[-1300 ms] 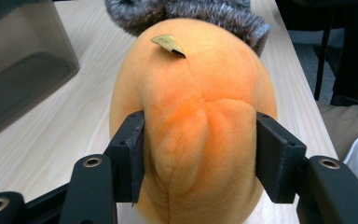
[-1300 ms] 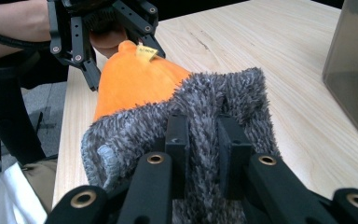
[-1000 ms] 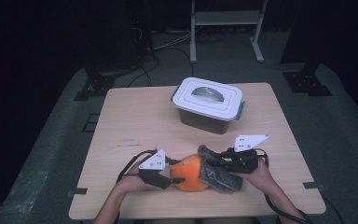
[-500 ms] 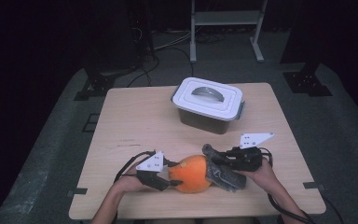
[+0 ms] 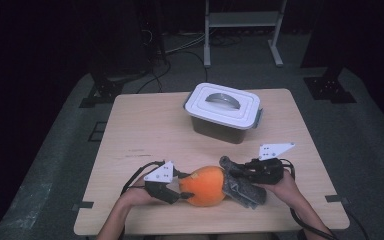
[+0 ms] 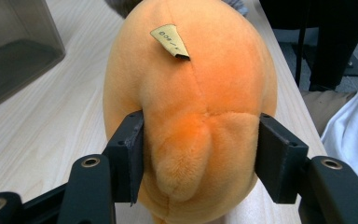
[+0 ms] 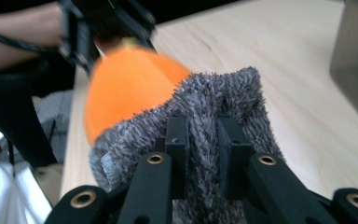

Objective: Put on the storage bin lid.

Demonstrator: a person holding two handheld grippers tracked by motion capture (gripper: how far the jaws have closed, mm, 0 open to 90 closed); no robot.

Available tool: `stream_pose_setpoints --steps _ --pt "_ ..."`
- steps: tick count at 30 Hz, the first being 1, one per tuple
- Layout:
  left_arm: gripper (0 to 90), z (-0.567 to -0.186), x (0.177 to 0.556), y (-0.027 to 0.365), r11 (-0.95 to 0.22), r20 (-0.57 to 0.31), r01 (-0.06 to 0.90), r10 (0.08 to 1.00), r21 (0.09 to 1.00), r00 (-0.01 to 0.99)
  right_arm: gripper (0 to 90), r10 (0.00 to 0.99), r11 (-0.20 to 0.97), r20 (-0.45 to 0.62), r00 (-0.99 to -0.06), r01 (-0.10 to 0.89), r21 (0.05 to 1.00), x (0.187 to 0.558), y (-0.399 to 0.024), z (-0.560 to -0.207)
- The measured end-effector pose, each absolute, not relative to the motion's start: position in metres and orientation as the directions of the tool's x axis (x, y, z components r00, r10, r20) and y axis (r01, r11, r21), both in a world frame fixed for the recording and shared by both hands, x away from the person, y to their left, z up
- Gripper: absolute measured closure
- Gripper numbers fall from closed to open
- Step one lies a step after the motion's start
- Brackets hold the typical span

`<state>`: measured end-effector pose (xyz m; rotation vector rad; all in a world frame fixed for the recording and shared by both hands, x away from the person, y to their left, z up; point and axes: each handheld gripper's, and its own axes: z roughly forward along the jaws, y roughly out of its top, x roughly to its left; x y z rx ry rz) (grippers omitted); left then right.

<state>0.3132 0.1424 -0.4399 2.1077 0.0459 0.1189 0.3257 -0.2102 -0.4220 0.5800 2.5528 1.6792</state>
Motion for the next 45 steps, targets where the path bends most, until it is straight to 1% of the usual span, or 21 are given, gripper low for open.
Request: stream_pose_setpoints --steps 4,7,9,14,16,18,21,24,31,33,35,39,41,45 --pt "40.9 -0.439 0.313 0.141 -0.518 0.074 -0.022 0.079 0.855 0.994 76.1 0.296 0.332 0.161 -0.942 0.260 0.907 0.322 -0.202 -0.415" --pt "41.1 -0.439 0.313 0.142 -0.510 0.071 -0.019 0.084 0.860 0.994 76.1 0.282 0.363 0.157 -0.947 0.257 0.896 0.322 -0.195 -0.419" --pt "41.1 -0.438 0.314 0.142 -0.511 0.072 -0.018 0.085 0.859 0.994 76.1 0.289 0.361 0.171 -0.942 0.272 0.892 0.324 -0.197 -0.422" --pt "41.4 -0.436 0.315 0.144 -0.495 0.059 -0.001 0.100 0.869 0.993 76.1 0.332 0.399 0.162 -0.929 0.294 0.868 0.325 -0.206 -0.429" --pt "42.9 -0.432 0.315 0.142 -0.489 0.073 -0.010 0.110 0.872 0.991 76.1 0.332 0.375 0.154 -0.931 0.280 0.884 0.324 -0.206 -0.422" --pt "44.8 -0.429 0.314 0.140 -0.488 0.086 -0.021 0.110 0.873 0.990 76.1 0.314 0.338 0.145 -0.938 0.253 0.906 0.323 -0.203 -0.413" --pt "45.4 -0.426 0.312 0.134 -0.490 0.107 -0.045 0.100 0.870 0.989 76.1 0.284 0.306 0.134 -0.950 0.222 0.926 0.320 -0.195 -0.402" --pt "46.0 -0.424 0.310 0.132 -0.489 0.119 -0.058 0.095 0.871 0.988 76.2 0.264 0.352 0.103 -0.959 0.195 0.915 0.318 -0.184 -0.402" --pt "46.5 -0.417 0.312 0.139 -0.451 0.102 -0.037 0.119 0.892 0.988 76.5 0.296 0.411 0.106 -0.949 0.226 0.883 0.319 -0.185 -0.415" --pt "46.8 -0.415 0.312 0.139 -0.442 0.103 -0.038 0.125 0.896 0.987 76.5 0.293 0.410 0.099 -0.951 0.218 0.886 0.319 -0.185 -0.412" --pt "47.2 -0.413 0.312 0.139 -0.428 0.093 -0.029 0.129 0.903 0.987 76.6 0.280 0.382 0.089 -0.956 0.196 0.903 0.318 -0.183 -0.402" --pt "47.3 -0.409 0.311 0.135 -0.435 0.102 -0.039 0.123 0.900 0.987 76.6 0.253 0.368 0.055 -0.966 0.149 0.918 0.315 -0.172 -0.387" --pt "47.1 -0.411 0.311 0.135 -0.447 0.100 -0.033 0.127 0.894 0.987 76.6 0.253 0.385 0.037 -0.967 0.136 0.913 0.315 -0.168 -0.387" --pt "45.3 -0.418 0.312 0.133 -0.460 0.083 -0.017 0.124 0.888 0.989 76.8 0.253 0.428 0.062 -0.966 0.169 0.888 0.319 -0.168 -0.402"
